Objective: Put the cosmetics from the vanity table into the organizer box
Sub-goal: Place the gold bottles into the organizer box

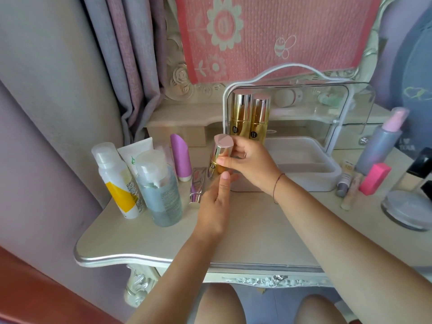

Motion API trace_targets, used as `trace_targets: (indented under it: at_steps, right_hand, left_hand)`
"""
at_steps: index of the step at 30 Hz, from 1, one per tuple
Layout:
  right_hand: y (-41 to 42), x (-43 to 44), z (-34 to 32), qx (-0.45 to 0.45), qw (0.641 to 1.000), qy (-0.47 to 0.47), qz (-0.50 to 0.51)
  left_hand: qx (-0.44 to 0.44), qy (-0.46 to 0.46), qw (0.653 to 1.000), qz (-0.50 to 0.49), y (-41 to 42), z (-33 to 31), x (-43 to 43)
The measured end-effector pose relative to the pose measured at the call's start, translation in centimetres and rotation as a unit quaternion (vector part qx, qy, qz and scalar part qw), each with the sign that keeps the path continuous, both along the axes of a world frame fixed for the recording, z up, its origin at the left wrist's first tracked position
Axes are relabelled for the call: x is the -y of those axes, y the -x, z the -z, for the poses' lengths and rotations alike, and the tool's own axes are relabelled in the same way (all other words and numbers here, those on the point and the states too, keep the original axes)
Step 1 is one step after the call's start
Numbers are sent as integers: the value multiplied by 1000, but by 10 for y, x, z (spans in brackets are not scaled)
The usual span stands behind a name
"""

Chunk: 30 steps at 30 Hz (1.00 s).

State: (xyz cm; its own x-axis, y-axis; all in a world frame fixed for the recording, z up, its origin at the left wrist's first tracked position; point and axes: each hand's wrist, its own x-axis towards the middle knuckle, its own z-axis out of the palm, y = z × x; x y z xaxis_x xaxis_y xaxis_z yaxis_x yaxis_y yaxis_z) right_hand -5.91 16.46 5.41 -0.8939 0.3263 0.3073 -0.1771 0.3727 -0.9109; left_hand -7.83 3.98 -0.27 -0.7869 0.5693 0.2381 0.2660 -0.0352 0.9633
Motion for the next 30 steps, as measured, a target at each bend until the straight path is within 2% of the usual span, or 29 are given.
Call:
trace_targets:
  at_steps: [5, 15, 21, 25, 30]
  right_hand:
    - [0, 2, -4, -7, 1000, -18, -1]
    - [-8, 7, 1, -22, 999, 20, 17]
    - [-29, -6, -12, -107, 991, 75, 30]
    - [-45, -41, -30, -113, 987, 82, 79]
    - [-32, -73, -24, -79, 983, 28, 164]
  left_hand:
    - [-1, 0, 1000, -6, 2, 3, -1]
    - [-37, 28, 999, 9, -2, 2, 1]
    - [-67, 62, 996, -4, -7, 1, 2]
    - [-54, 51, 997, -10, -7, -1, 0]
    - [-59, 68, 996, -18, -7, -2, -1]
